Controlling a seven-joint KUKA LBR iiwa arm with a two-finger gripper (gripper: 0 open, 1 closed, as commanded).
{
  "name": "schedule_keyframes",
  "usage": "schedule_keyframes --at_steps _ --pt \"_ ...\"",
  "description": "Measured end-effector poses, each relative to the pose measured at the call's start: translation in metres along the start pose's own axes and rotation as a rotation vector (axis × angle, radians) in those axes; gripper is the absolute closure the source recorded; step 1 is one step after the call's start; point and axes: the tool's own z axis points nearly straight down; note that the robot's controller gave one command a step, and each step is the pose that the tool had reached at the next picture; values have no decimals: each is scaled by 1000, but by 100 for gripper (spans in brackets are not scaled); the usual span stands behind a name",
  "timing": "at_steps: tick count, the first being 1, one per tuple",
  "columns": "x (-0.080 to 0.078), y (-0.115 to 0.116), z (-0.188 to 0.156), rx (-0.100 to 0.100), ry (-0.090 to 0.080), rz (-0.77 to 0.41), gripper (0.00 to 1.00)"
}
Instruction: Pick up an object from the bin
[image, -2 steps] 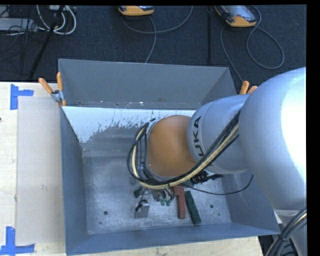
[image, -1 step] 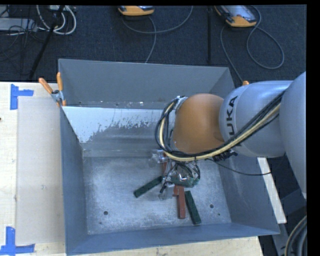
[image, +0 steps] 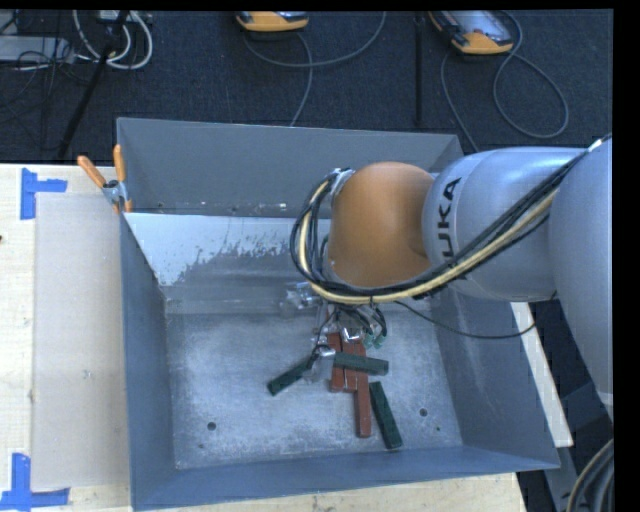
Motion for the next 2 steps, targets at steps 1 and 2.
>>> schedule_keyframes --at_steps 1,2 --pt "12 -2 52 0 10 -51 0" --pt "11 -2 51 0 4 -47 0"
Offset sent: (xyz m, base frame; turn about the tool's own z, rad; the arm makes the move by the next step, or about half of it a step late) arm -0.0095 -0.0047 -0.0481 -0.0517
